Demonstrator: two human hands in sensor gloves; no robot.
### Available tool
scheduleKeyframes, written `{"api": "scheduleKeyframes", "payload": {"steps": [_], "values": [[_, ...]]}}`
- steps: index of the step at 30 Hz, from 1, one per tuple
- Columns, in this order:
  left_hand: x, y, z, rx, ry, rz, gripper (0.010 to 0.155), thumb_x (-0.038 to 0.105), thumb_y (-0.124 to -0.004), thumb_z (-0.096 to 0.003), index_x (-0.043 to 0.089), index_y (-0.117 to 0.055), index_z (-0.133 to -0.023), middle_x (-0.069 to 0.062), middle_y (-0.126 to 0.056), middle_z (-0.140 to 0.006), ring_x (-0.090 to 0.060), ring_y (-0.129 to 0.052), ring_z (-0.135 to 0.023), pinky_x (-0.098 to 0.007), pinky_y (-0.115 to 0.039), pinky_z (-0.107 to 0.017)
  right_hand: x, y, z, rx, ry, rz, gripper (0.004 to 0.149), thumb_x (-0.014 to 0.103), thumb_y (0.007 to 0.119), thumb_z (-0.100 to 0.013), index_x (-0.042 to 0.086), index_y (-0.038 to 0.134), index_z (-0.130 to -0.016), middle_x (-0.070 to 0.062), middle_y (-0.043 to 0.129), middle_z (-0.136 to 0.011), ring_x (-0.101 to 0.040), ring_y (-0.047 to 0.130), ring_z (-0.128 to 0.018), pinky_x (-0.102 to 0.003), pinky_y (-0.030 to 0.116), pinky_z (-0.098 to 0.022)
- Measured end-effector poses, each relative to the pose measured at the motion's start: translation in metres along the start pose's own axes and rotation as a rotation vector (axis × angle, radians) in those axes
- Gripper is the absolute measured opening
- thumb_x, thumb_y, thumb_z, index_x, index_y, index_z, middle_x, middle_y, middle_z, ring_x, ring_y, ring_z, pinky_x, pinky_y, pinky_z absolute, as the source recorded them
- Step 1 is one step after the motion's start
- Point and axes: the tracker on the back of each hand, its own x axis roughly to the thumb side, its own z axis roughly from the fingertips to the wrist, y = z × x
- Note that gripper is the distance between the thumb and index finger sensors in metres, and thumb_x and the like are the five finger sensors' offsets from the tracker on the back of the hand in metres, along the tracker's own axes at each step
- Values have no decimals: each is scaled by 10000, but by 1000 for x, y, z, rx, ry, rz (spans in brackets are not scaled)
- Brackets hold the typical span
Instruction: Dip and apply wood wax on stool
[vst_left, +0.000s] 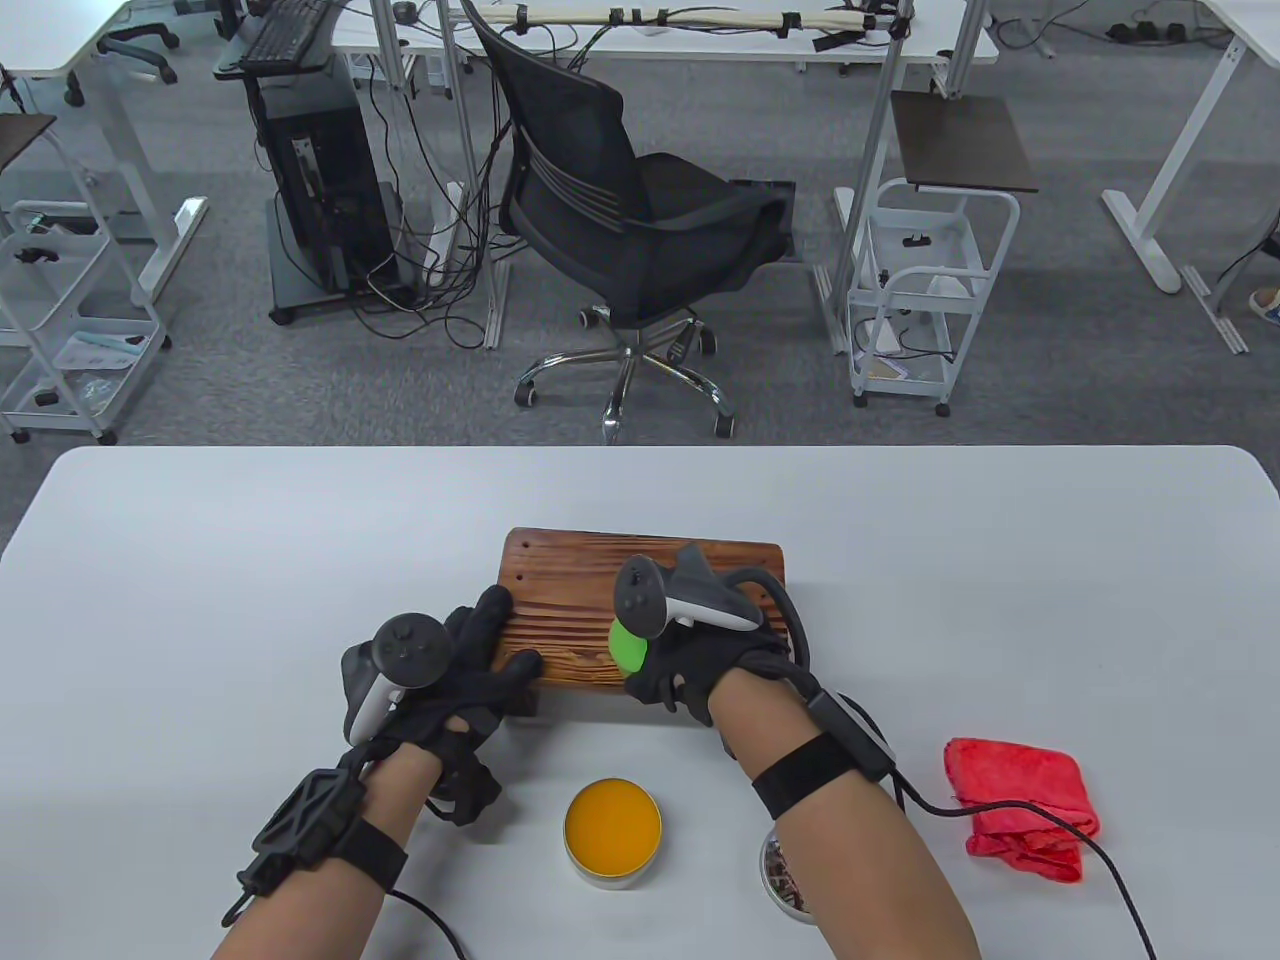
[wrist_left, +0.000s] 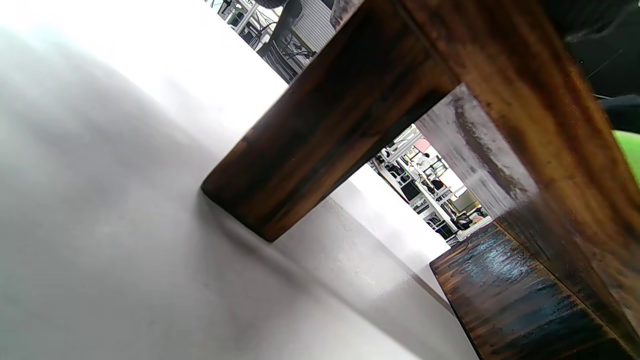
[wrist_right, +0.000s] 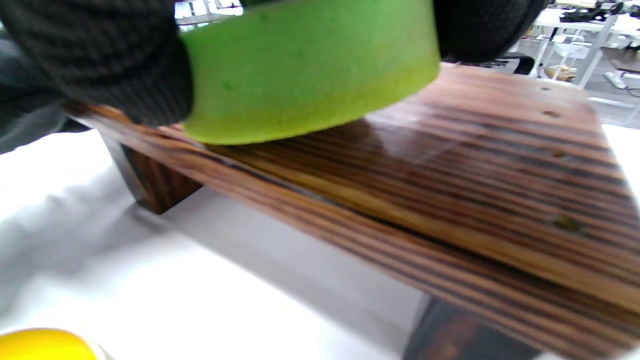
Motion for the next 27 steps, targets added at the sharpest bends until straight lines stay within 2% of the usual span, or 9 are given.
{"api": "scheduleKeyframes", "payload": {"steps": [7,14,18,21,27], "values": [[0,0,0,2,1,0,972,799,-678,-441,441,-138,-1165,-249,-206,-1239,-612,-191,-1058,-870,-177,-615,15,-2,-16,-19,3,-8,910,637,890,-442,292,470,-1172,-185,371,-1168,-523,595,-939,-654,667,-632],[0,0,-1,-3,1,6,974,800,-679,-440,441,-136,-1163,-247,-222,-1241,-613,-191,-1058,-870,-179,-615,20,-1,-4,-1,-40,14,908,643,896,-436,303,480,-1169,-177,398,-1165,-514,609,-939,-647,678,-630],[0,0,0,-3,2,3,973,799,-679,-441,441,-136,-1164,-247,-226,-1241,-615,-194,-1056,-870,-179,-615,14,-3,-11,3,-5,-15,914,632,907,-436,295,480,-1170,-178,397,-1164,-519,602,-938,-650,672,-630],[-1,0,-1,-3,2,2,974,800,-681,-439,443,-138,-1164,-247,-232,-1242,-616,-195,-1057,-872,-179,-614,22,-4,-19,-15,-2,-5,916,633,902,-438,293,469,-1170,-181,373,-1168,-521,598,-937,-651,670,-631],[-1,0,-1,-4,1,3,976,801,-681,-439,443,-136,-1165,-244,-247,-1243,-615,-199,-1058,-871,-181,-615,37,-1,-16,-12,-80,-13,926,640,899,-433,294,457,-1169,-184,375,-1163,-514,607,-934,-646,677,-630]]}}
